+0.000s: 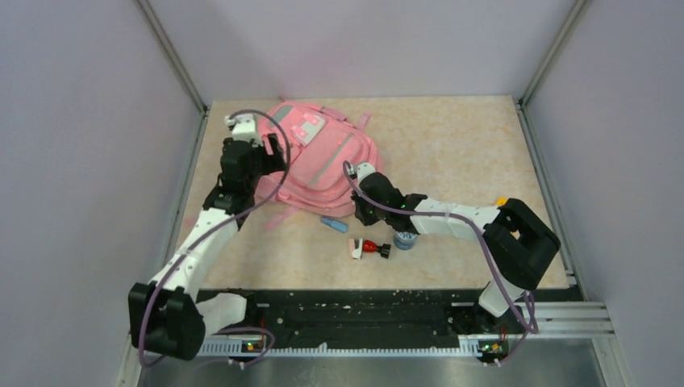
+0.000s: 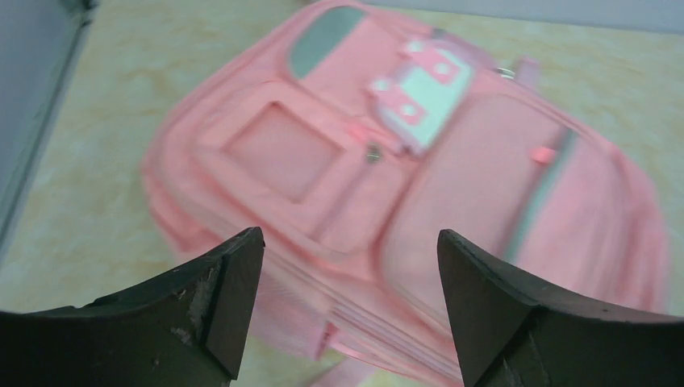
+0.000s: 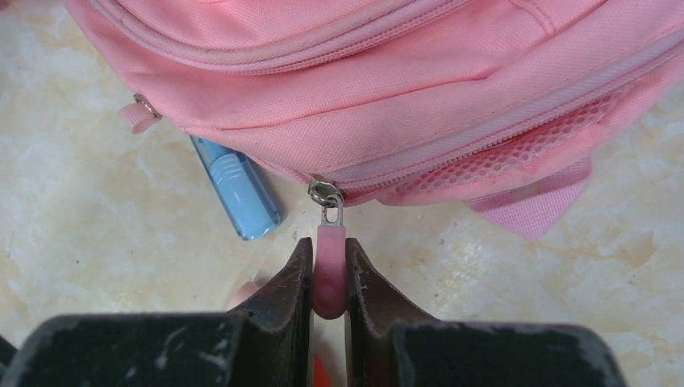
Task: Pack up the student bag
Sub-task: Zip the student bag at the center of the board.
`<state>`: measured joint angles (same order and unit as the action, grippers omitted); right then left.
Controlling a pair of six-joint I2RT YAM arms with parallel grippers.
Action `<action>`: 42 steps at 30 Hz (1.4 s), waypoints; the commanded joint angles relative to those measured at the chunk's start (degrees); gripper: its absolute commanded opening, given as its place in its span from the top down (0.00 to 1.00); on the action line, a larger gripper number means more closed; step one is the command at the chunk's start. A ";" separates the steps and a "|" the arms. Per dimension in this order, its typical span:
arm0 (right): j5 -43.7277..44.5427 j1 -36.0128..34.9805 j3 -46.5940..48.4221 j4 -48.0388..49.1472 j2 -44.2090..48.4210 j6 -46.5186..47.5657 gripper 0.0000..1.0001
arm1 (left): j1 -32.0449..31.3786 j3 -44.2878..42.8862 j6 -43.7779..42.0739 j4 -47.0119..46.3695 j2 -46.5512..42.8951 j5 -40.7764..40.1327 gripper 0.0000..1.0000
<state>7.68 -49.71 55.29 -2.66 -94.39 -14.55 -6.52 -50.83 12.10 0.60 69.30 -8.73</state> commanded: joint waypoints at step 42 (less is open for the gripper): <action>-18.13 4.01 -1.80 2.27 6.94 -9.38 1.00 | -36.67 23.18 -19.36 -36.85 6.62 -5.95 0.29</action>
<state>-6.98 -45.45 53.52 -2.22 -89.97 -23.20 -42.89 -25.47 -4.05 -28.12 75.46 -8.19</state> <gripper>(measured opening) 0.025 0.699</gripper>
